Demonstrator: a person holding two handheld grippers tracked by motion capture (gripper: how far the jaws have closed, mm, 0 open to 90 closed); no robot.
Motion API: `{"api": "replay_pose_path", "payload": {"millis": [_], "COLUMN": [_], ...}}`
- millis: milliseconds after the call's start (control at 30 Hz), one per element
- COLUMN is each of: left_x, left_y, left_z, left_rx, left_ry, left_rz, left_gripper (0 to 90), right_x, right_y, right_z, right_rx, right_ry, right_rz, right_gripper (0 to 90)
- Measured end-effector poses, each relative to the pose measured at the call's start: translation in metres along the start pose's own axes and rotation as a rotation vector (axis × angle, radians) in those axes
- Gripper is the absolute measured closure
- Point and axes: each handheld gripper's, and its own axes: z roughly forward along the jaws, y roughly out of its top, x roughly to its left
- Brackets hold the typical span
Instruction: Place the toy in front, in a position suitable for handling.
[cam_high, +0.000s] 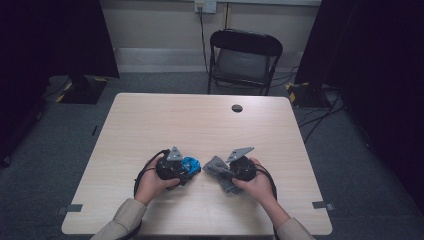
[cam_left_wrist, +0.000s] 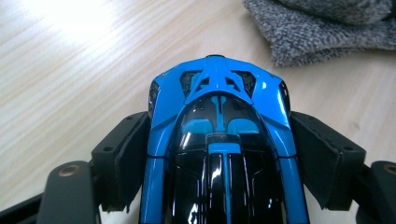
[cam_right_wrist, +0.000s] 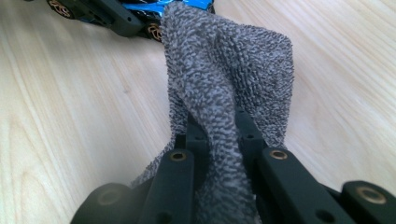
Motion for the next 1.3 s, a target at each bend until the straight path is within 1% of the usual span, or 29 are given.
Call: {"api": "replay_pose_path", "payload": {"millis": [67,267,333,433,467,500,533,600,633,700,733,767,833,867,967,1033,1067,1100,1133,1200,1267,1300], "left_x": [0.0,0.0,0.001,0.003,0.003,0.004,0.005,0.006,0.007,0.009,0.01,0.012,0.016,0.018,0.025,0.027,0.028,0.028,0.028,0.027,0.027,0.027], "left_y": [0.004,0.012,0.014,0.015,0.016,0.017,0.017,0.017,0.016,0.012,0.01,0.007,0.0,-0.003,-0.012,-0.017,-0.019,-0.021,-0.022,-0.025,-0.027,-0.028], "left_z": [0.004,0.012,0.011,0.005,0.002,-0.001,-0.005,-0.013,-0.018,-0.028,-0.034,-0.039,-0.048,-0.052,-0.063,-0.064,-0.064,-0.063,-0.062,-0.059,-0.056,-0.056], "left_rx": [0.001,-0.005,-0.003,-0.024,-0.032,-0.033,-0.03,-0.028,-0.033,-0.045,-0.047,-0.045,-0.041,-0.046,-0.043,-0.032,-0.026,-0.028,-0.026,-0.006,-0.018,-0.018], "left_ry": [0.004,-0.003,-0.012,-0.019,-0.024,-0.021,-0.02,-0.02,-0.02,-0.036,-0.031,-0.024,-0.011,-0.007,0.014,0.004,0.008,0.003,-0.007,-0.01,-0.042,-0.048], "left_rz": [0.006,-0.007,-0.031,-0.036,-0.049,-0.052,-0.042,-0.04,-0.036,-0.051,-0.042,-0.046,-0.059,-0.075,-0.09,-0.096,-0.095,-0.1,-0.115,-0.102,-0.126,-0.134], "left_gripper": [23.5,23.3,23.3,23.1,23.1,23.5,23.5,23.4,23.3,23.4,24.7,26.6,26.4,26.9,27.7,28.3,29.0,29.0,29.6,31.1,32.5,33.2], "right_x": [-0.002,-0.007,-0.007,-0.008,-0.008,-0.008,-0.007,-0.006,-0.005,-0.001,0.001,0.004,0.009,0.012,0.02,0.025,0.027,0.028,0.029,0.03,0.031,0.031], "right_y": [-0.003,-0.008,-0.009,-0.01,-0.01,-0.01,-0.01,-0.009,-0.008,-0.006,-0.005,-0.004,-0.002,0.0,0.006,0.009,0.011,0.012,0.012,0.013,0.014,0.014], "right_z": [-0.002,-0.006,-0.007,-0.008,-0.008,-0.008,-0.007,-0.007,-0.006,-0.006,-0.006,-0.006,-0.006,-0.005,-0.003,0.0,0.004,0.006,0.009,0.015,0.018,0.018], "right_rx": [-0.002,-0.004,-0.004,-0.007,-0.008,-0.006,-0.005,-0.004,-0.002,-0.002,-0.002,-0.003,-0.002,-0.001,-0.001,0.012,0.021,0.024,0.029,0.029,0.021,0.021], "right_ry": [0.0,-0.009,-0.007,-0.007,-0.008,-0.008,-0.009,-0.008,-0.009,-0.005,0.0,0.002,0.008,0.011,0.018,0.014,0.014,0.01,0.01,0.007,0.004,0.002], "right_rz": [0.005,0.013,0.017,0.019,0.02,0.021,0.02,0.016,0.015,0.006,0.003,-0.002,-0.015,-0.024,-0.044,-0.059,-0.065,-0.07,-0.069,-0.07,-0.067,-0.066], "right_gripper": [80.1,80.1,80.1,80.1,80.1,80.1,80.1,80.1,80.1,80.1,80.1,80.1,80.1,80.1,80.1,80.1,79.9,79.9,79.9,79.9,79.9,79.9]}}
